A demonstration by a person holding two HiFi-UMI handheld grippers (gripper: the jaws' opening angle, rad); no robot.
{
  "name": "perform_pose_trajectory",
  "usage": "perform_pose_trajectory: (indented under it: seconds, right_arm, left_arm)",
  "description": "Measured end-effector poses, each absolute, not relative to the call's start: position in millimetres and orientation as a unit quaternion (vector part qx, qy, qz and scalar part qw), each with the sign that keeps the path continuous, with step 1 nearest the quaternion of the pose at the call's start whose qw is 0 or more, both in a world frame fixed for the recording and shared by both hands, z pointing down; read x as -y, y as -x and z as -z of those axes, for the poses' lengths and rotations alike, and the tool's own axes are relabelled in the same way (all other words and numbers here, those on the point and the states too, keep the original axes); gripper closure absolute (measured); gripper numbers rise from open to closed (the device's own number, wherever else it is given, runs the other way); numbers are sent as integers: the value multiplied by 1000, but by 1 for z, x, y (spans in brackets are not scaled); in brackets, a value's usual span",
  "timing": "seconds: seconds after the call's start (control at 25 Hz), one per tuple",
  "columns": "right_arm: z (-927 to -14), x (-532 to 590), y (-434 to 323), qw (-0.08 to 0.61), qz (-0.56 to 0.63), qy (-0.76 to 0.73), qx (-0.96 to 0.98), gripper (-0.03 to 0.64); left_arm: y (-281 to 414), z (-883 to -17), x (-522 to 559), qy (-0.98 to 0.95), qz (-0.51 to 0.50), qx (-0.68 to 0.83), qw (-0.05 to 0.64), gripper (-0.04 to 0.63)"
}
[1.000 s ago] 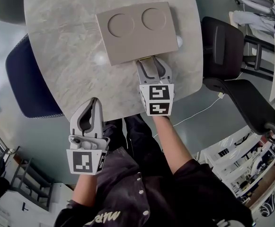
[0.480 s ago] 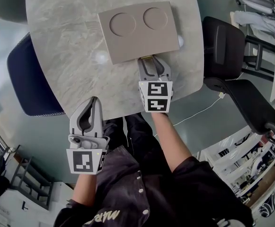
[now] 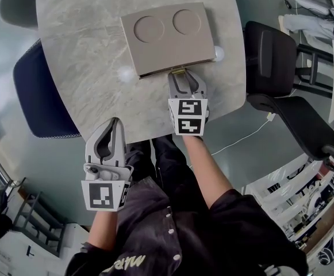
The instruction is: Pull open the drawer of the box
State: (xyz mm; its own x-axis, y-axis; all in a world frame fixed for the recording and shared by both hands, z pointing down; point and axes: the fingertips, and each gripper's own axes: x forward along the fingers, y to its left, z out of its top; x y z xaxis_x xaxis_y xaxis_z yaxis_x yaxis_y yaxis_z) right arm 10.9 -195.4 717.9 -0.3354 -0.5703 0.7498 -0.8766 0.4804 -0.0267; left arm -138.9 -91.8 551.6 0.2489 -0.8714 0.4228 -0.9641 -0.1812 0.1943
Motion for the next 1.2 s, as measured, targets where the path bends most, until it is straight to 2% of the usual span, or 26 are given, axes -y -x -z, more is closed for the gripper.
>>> perform_pose_trajectory:
  seconds: [1.2]
  right_arm:
    - [-713, 103, -50, 370, -229, -458, 775, 457]
  left_arm:
    - [118, -532, 68, -776, -105, 591, 194, 577]
